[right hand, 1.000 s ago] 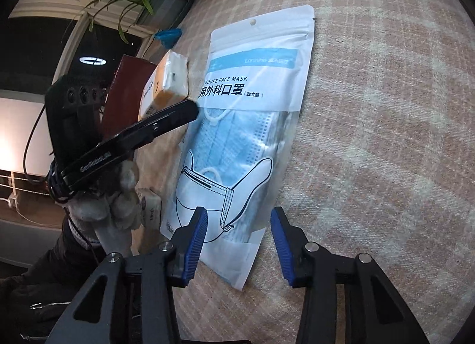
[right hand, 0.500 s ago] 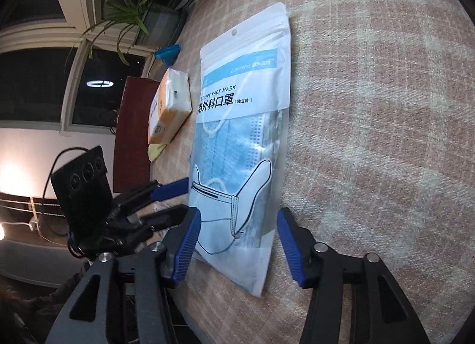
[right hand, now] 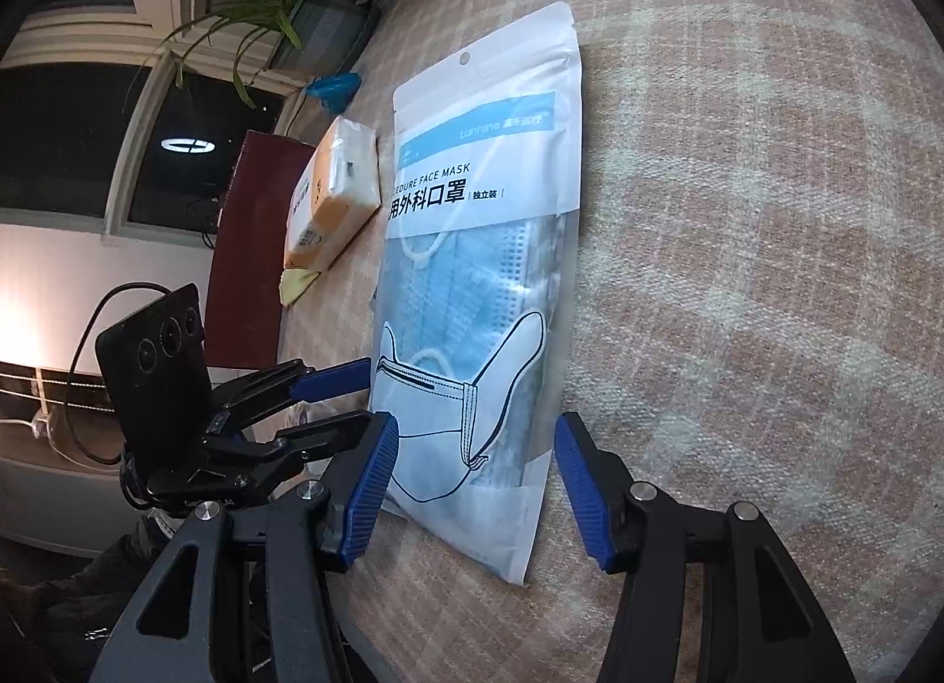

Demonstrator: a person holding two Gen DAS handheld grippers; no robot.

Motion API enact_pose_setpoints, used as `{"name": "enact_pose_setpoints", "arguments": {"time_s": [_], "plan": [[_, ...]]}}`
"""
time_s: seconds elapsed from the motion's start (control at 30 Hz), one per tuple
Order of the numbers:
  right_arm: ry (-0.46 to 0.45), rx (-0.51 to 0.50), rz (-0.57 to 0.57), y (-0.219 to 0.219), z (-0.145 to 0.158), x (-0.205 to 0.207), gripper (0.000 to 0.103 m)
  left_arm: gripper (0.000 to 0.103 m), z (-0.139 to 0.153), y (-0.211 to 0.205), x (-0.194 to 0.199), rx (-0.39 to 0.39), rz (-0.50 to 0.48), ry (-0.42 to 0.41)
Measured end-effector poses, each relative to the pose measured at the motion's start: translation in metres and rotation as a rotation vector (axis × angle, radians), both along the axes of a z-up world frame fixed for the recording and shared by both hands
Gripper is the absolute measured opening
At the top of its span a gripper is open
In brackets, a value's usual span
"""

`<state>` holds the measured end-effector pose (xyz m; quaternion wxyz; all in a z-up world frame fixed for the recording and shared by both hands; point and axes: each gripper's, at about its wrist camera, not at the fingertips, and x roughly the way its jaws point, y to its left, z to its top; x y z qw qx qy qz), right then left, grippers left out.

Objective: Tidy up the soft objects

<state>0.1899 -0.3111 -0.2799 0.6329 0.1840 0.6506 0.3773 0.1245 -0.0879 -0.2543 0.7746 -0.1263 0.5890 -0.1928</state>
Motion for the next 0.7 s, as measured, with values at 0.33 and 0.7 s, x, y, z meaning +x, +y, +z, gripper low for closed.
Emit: {"name": "enact_pose_setpoints", "arguments": {"time_s": [0.33,0.7], "plan": [[0.007,0.011,-0.042,0.001,-0.001,-0.002,0.048,0.05,0.009,-0.028,0.003,0.084,-0.052,-0.068],[-0.037,-0.05,-0.051,0.007,0.001,-0.01,0.034,0.046,0.012,-0.017,0.0,0.026,-0.006,-0.068]]}}
